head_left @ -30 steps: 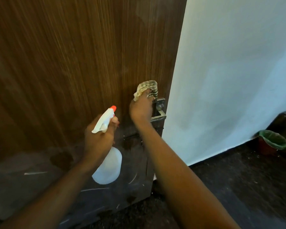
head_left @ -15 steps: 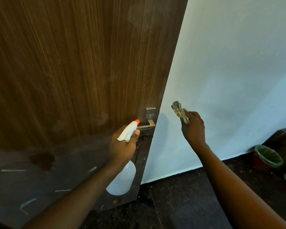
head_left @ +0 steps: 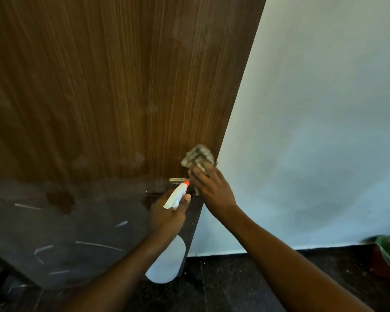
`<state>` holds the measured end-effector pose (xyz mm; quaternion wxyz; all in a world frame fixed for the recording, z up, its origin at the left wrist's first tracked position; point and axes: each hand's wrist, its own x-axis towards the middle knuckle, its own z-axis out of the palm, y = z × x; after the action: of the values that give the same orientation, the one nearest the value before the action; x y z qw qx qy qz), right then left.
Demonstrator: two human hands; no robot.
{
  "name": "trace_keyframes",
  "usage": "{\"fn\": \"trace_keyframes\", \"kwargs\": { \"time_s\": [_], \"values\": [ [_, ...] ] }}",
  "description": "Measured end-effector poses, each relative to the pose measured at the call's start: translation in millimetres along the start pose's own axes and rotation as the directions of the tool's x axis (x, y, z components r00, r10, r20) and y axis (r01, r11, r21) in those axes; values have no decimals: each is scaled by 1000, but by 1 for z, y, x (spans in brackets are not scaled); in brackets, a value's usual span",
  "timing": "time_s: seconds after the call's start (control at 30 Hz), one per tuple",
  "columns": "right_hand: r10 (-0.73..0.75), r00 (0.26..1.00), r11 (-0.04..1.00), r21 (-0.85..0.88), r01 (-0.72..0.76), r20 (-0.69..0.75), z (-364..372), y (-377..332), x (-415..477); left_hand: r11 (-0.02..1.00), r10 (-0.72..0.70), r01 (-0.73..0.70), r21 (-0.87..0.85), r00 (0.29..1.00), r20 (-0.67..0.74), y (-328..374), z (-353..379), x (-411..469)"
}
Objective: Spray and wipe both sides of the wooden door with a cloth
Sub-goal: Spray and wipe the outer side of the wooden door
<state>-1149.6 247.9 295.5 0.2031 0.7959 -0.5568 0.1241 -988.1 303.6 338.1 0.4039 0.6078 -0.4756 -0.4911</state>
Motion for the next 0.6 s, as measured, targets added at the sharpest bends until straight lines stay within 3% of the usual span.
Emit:
{"fn": "trace_keyframes", "kwargs": {
  "time_s": [0.07,0.13,0.27,0.4,0.6],
  "values": [
    [-162,987,985,-57,162,-9,-9,14,4,999,-33,33,5,999,-9,2,5,-3],
    [-187,982,981,-57,186,-9,-15,35,2,998,-57,57,-11,998,-32,6,8,-7],
    [-51,999,997,62,51,-15,-4,72,-37,995,-61,58,-79,997,-38,10,7,-8],
    [143,989,959,250,-129,-36,-12,56,-29,996,-34,29,-80,998,-53,10,14,-10],
    [103,988,963,259,-70,-115,-34,32,-5,996,-71,64,-64,992,-107,11,18,-9]
  ]
}}
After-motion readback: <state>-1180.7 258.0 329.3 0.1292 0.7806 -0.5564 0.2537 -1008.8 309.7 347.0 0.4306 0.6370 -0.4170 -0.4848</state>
